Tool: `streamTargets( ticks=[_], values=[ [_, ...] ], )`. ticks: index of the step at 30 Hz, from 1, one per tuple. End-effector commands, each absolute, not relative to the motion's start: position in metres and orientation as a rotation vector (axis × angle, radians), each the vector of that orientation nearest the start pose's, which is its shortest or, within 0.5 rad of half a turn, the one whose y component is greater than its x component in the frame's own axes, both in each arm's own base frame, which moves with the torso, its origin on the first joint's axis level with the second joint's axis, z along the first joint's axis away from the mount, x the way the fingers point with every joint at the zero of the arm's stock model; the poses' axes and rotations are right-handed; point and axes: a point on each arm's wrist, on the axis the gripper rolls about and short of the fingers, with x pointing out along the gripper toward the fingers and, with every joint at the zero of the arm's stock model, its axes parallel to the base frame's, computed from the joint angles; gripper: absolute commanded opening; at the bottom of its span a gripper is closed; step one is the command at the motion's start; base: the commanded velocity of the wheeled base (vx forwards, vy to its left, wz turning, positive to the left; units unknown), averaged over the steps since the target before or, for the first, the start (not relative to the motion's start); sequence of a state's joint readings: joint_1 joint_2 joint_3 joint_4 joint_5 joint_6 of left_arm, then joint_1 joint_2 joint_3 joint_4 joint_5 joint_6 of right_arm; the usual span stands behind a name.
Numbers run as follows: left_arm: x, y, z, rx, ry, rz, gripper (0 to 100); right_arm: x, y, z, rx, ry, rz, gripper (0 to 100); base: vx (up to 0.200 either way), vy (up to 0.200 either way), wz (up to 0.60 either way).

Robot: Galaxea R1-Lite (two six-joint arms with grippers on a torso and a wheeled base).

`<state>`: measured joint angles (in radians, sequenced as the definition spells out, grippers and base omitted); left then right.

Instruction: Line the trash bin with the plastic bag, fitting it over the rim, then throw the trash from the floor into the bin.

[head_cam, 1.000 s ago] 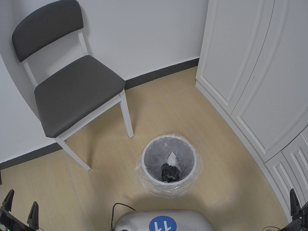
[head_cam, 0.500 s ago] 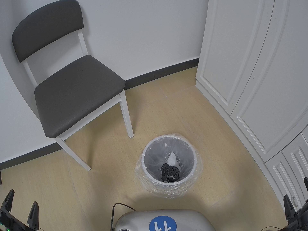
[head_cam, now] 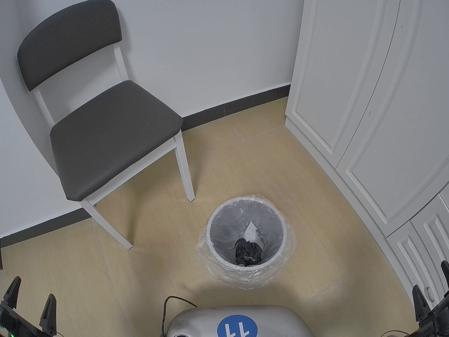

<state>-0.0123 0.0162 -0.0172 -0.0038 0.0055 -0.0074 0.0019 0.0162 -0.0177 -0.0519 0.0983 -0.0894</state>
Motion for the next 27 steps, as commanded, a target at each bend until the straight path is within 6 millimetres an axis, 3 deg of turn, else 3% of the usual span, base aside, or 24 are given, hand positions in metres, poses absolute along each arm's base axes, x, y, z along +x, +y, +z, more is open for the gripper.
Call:
streamTargets(
  ticks=[1,27],
  values=[
    [-0.0227,0.0004,0.0760,-0.008,-0.003,-0.006,100,-0.0230,0.0022,0.0811,-0.085,-0.055,0.098,100,0.000,0.000,0.00],
    [-0.0227,0.0004,0.0760,-0.012,-0.003,-0.006,100,-0.0229,-0.0002,0.0756,0.012,0.006,-0.005,100,0.000,0.000,0.00]
  ],
)
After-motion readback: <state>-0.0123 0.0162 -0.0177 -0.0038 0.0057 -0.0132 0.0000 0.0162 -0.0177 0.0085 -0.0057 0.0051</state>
